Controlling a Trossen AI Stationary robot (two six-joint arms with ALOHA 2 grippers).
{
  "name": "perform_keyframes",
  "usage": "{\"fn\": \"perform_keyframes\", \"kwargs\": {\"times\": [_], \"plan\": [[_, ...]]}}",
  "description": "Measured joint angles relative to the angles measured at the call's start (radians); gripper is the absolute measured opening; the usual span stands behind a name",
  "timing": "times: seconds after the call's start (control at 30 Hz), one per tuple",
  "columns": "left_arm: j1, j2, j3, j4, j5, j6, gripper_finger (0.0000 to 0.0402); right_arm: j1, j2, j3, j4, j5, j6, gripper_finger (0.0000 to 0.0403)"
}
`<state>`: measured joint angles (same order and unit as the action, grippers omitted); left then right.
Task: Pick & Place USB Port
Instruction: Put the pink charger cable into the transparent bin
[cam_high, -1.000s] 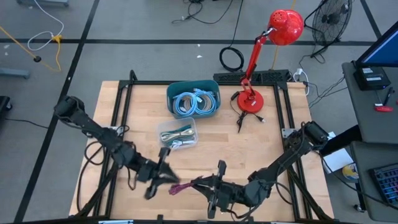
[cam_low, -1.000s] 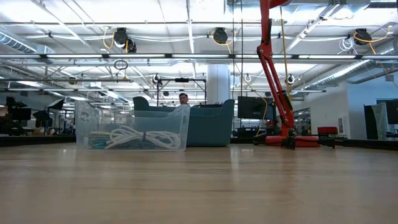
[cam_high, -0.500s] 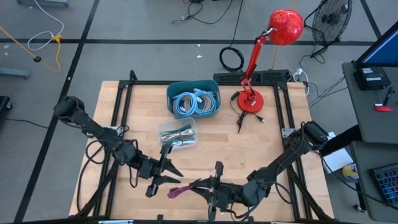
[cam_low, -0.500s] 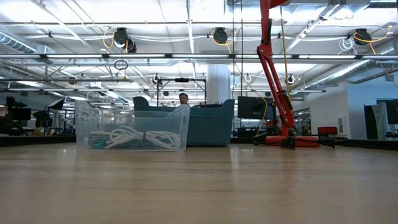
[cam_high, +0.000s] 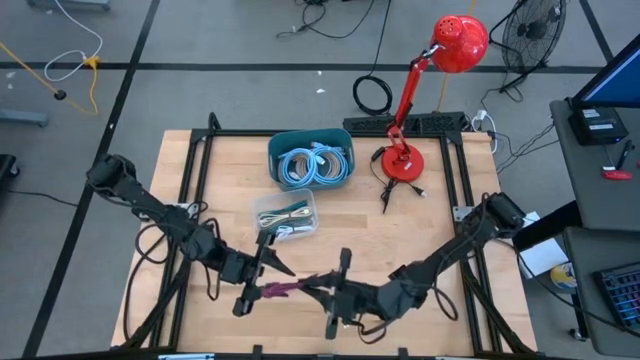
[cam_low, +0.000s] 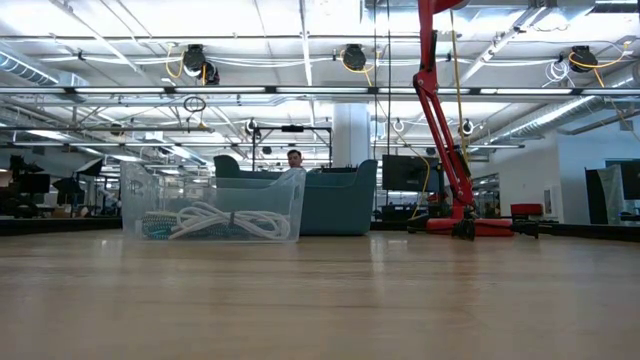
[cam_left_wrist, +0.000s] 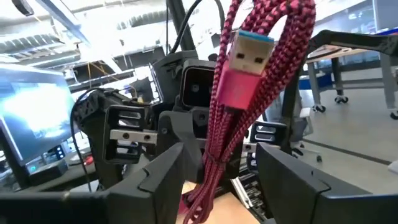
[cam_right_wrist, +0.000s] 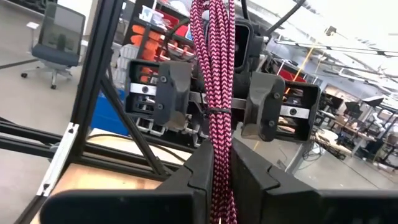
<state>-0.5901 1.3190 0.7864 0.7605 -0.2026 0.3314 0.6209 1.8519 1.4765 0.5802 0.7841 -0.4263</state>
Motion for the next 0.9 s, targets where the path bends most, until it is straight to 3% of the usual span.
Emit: {"fn": "perform_keyframes", "kwargs": {"times": [0.5, 0.9], "plan": [[0.001, 0.0, 0.0, 0.0, -0.008, 0.0, 0.0192, -0.038, 0.0, 0.0, -0.049, -0.004, 0.048, 0.0031], [0.001, 0.0, 0.0, -0.006, -0.012, -0.012, 0.0077, -0.034, 0.002, 0.0, -0.051, -0.008, 0.045, 0.0031]]}}
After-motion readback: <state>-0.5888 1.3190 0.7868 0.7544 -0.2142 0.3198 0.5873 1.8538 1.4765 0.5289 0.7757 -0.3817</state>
